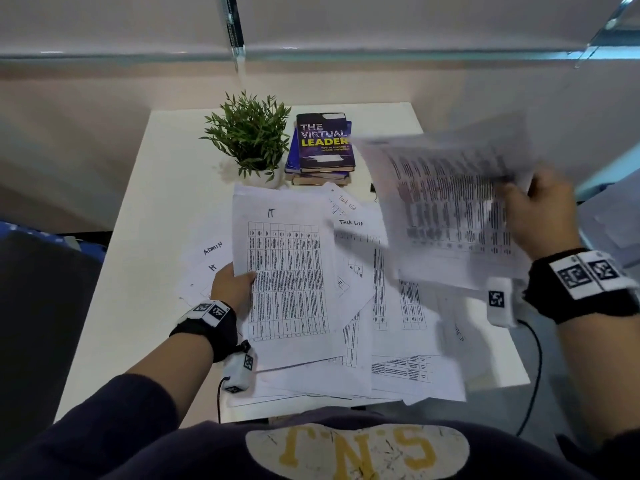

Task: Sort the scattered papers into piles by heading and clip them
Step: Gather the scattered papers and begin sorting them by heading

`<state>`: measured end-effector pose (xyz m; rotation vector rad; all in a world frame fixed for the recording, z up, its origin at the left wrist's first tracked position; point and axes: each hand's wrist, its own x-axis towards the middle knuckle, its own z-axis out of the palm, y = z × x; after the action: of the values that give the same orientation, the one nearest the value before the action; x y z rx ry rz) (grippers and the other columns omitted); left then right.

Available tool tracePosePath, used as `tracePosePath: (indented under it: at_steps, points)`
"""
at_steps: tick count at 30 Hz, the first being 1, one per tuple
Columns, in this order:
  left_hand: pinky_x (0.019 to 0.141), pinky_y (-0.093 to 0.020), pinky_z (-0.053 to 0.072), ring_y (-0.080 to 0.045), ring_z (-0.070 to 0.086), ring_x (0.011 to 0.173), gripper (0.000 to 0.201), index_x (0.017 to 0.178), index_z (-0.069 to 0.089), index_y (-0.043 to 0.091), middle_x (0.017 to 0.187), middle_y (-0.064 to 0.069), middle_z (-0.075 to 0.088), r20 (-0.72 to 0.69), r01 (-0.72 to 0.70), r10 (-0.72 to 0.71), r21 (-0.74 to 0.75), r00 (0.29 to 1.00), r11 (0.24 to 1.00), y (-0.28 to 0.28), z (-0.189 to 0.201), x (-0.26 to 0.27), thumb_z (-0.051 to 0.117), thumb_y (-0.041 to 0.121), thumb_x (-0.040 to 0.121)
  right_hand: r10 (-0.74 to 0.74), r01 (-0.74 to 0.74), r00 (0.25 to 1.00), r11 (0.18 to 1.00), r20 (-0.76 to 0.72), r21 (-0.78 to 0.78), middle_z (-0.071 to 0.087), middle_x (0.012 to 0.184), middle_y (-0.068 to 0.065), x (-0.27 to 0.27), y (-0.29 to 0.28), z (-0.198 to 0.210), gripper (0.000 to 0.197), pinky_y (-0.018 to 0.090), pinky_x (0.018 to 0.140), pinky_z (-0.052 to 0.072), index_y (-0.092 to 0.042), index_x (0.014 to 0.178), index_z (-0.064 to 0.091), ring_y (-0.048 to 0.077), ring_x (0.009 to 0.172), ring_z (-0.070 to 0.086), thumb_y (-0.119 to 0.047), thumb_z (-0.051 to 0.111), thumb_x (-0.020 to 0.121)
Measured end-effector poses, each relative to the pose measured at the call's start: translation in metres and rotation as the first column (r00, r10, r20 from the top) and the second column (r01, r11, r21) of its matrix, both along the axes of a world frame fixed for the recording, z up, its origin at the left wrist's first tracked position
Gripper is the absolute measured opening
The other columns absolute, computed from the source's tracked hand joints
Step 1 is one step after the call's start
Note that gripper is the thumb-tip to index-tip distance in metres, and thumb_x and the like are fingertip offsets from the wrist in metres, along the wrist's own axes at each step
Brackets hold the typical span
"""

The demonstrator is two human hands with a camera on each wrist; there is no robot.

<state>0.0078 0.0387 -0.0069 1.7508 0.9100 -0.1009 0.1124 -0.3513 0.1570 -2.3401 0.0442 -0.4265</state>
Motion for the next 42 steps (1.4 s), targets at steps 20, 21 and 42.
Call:
tracePosePath:
  at_steps: [20,21,42]
  points:
    - [0.080,-0.038,0.060,-0.028,0.070,0.087,0.027,0.106,0.067,0.002,0.105,-0.018,0.072,0.193,0.119,-0.036,-0.437,0.980,0.892,-0.043,0.049,0.009,0.053,-0.011,0.086,0.186,0.021,0.850,0.923,-0.493,0.383,0.047,0.070,0.006,-0.020,0.114,-0.120,0.033,0.029,0.063,0.039,-0.008,0.072,0.045,0.029,0.069,0.044,-0.026,0.057,0.096]
    - [0.079,-0.039,0.060,-0.028,0.071,0.088,0.026,0.109,0.067,0.002,0.107,-0.018,0.073,0.184,0.112,-0.034,-0.437,0.982,0.893,-0.043,0.045,0.009,0.054,-0.007,0.088,0.180,0.028,0.848,0.924,-0.499,0.381,0.033,0.065,-0.001,-0.020,0.115,-0.123,0.039,0.027,0.057,0.028,-0.015,0.067,0.033,0.022,0.063,0.033,-0.025,0.056,0.097]
    - [0.098,-0.040,0.047,-0.034,0.052,0.118,0.059,0.130,0.050,0.005,0.130,-0.017,0.049,-0.318,0.154,-0.062,0.272,0.946,0.950,-0.023,-0.038,0.007,0.071,0.037,0.085,0.103,0.157,0.775,0.924,-0.623,0.348,0.070,0.096,0.013,-0.029,0.072,-0.162,0.014,0.033,0.073,0.052,-0.014,0.101,0.067,0.029,0.086,0.065,-0.016,0.070,0.087]
